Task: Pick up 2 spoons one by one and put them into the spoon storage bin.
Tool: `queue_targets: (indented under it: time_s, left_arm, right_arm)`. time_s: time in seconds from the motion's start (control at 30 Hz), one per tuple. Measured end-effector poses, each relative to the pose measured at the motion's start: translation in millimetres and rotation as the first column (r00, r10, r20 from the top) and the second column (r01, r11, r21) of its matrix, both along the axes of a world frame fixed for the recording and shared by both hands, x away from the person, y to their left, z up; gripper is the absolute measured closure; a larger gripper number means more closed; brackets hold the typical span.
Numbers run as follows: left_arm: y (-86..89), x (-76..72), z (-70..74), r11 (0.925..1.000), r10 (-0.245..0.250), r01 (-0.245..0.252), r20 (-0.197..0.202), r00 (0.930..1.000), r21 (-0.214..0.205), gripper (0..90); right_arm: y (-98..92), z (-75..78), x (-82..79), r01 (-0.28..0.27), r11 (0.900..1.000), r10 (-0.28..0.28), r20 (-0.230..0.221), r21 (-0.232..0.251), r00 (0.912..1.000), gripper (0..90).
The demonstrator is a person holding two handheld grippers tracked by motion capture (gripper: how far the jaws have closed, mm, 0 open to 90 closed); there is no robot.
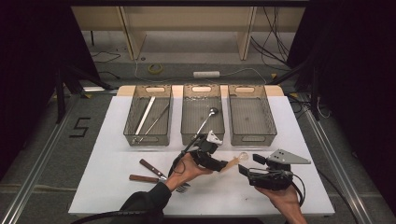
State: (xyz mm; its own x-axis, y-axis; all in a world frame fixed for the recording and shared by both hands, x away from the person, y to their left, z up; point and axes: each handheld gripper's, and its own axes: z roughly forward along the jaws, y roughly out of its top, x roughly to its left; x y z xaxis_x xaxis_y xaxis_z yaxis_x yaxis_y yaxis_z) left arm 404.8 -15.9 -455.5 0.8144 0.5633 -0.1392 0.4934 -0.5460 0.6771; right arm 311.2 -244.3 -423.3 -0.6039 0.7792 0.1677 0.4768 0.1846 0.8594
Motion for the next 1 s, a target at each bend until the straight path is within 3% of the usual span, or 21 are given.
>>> queue_targets:
  time_s: [0.1,0.23,0.33,0.4,0.63,0.8,1.0]
  left_arm:
    - [-5.1,-1.1,-3.7,0.9995,-0.008,0.008,0.000,1.0000,0.031,33.8]
    - [-9.9,-2.1,-9.1,0.9998,-0.017,0.017,-0.029,0.9994,0.010,37.9]
    - [-13.8,-3.5,-11.3,0.9982,-0.024,0.024,-0.004,0.9997,0.054,40.8]
    - [-14.8,-4.6,-10.5,0.9986,-0.028,0.029,-0.007,0.9996,0.045,44.1]
    - [-18.3,-7.4,-15.5,0.9938,-0.052,0.052,-0.005,0.9986,0.098,55.1]
    - [-18.8,-7.5,-18.5,0.9933,-0.061,0.061,-0.007,0.9981,0.099,60.6]
    - [-21.9,-11.0,-22.3,0.9884,-0.071,0.068,0.019,0.9973,0.136,68.7]
  right_arm:
    - [-0.5,0.2,0.0,0.000,1.0000,0.000,0.001,0.001,1.0000,28.9]
    - [-1.2,0.2,0.0,0.000,1.0000,0.000,0.000,0.002,1.0000,28.9]
    - [-1.5,0.3,0.0,0.001,1.0000,-0.001,0.002,0.004,1.0000,28.9]
    - [-1.8,0.2,0.0,0.000,1.0000,0.000,0.001,0.002,1.0000,28.9]
    - [-1.3,0.3,0.0,-0.001,1.0000,0.001,0.001,0.001,1.0000,28.9]
    - [-1.3,0.2,0.1,-0.002,1.0000,0.002,0.000,0.000,1.0000,28.9]
    - [-1.2,0.0,0.2,-0.004,1.0000,0.004,-0.001,0.000,1.0000,28.9]
